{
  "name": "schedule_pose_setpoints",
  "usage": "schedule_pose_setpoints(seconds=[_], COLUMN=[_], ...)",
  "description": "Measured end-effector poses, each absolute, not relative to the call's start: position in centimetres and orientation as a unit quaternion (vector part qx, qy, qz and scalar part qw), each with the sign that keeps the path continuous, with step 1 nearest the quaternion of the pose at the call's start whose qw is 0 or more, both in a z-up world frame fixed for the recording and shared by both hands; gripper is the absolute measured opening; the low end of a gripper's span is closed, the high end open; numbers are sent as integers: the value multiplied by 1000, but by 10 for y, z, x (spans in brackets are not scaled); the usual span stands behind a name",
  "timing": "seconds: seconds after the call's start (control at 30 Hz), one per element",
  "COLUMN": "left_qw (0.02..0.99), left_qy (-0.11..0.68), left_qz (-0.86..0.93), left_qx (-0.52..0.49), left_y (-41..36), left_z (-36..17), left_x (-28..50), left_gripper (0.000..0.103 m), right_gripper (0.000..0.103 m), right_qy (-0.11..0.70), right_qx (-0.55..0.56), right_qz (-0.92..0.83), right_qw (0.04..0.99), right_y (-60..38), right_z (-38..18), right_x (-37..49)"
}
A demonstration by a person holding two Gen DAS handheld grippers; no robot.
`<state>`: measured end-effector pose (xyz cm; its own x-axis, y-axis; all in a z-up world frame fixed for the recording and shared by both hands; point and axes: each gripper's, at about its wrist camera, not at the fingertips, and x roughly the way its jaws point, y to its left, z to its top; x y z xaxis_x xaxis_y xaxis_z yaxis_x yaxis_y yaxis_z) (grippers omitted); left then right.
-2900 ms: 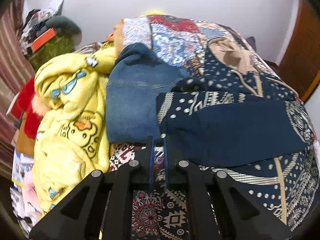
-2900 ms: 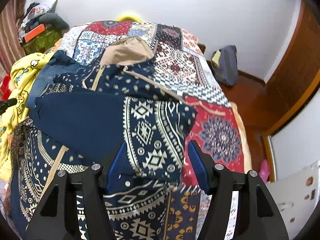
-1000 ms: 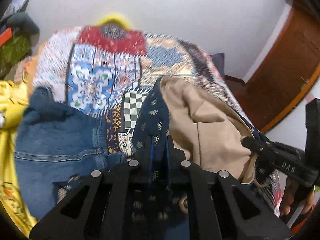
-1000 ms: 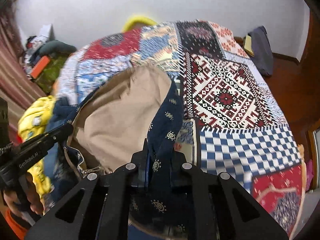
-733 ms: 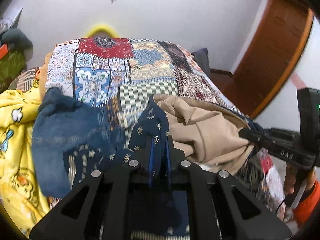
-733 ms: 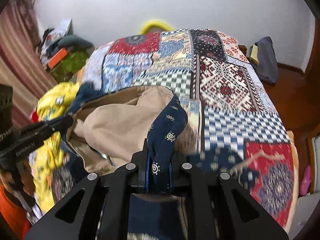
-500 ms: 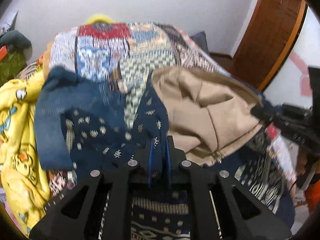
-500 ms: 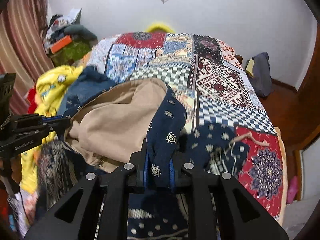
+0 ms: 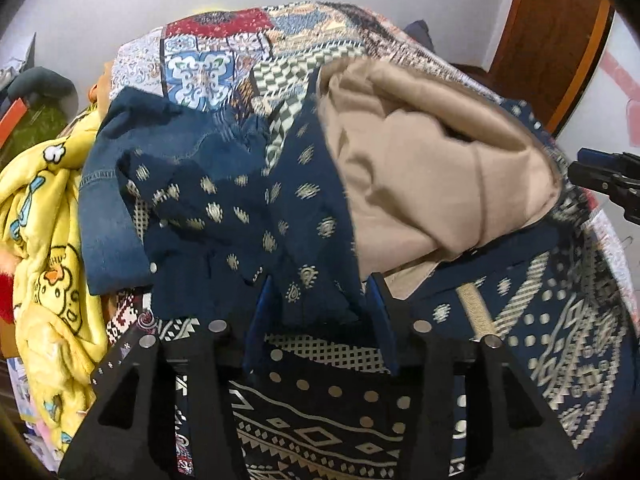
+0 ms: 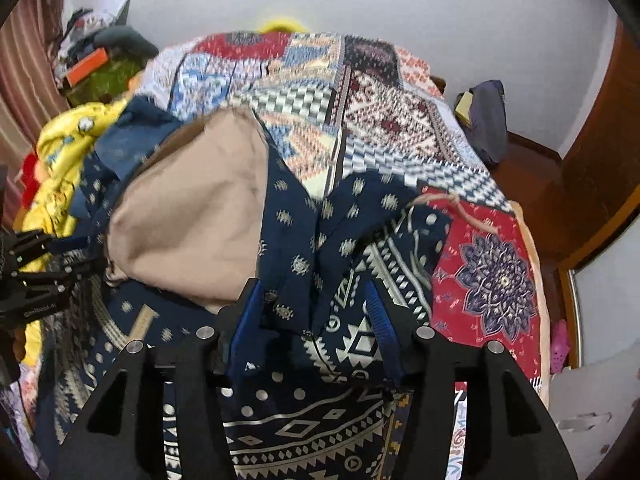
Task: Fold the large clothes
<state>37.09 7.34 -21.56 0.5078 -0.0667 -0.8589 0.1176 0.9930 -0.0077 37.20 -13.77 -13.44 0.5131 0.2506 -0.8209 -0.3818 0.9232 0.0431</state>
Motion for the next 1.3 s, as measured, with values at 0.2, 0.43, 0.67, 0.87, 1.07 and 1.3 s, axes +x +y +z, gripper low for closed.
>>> schedule_pose_setpoints(seconds=[0.2,0.43,0.67,0.87,1.07,1.3], left_qw=[886,888,870,866,871,894], left_qy=[459,457,489,497,482,439], left_qz=[-61,-52,-58,-51,-64,-82], left_qx=[14,-6,-32,-40,-64,-38], left_y=[78,85,82,79,78,69], left_z=[-180,-176,-215,-236,-226,-174], left_x=[391,449,497,519,516,477], left_gripper=[50,50,50,37,11,10], right_gripper=[50,50,50,50,9,7], right_qy=[433,457,513,517,530,508], right_qx=[-55,-54,-28,20,44,45], right_qz=[209,217,220,220,223,242], right_qw=[875,861,829,827,817,826], right_y=[-127,-96,-81,-83,-86,-96], right_z=[-110,-128,-169,-182,-181,-142], right_x=[385,430,467,481,489,459])
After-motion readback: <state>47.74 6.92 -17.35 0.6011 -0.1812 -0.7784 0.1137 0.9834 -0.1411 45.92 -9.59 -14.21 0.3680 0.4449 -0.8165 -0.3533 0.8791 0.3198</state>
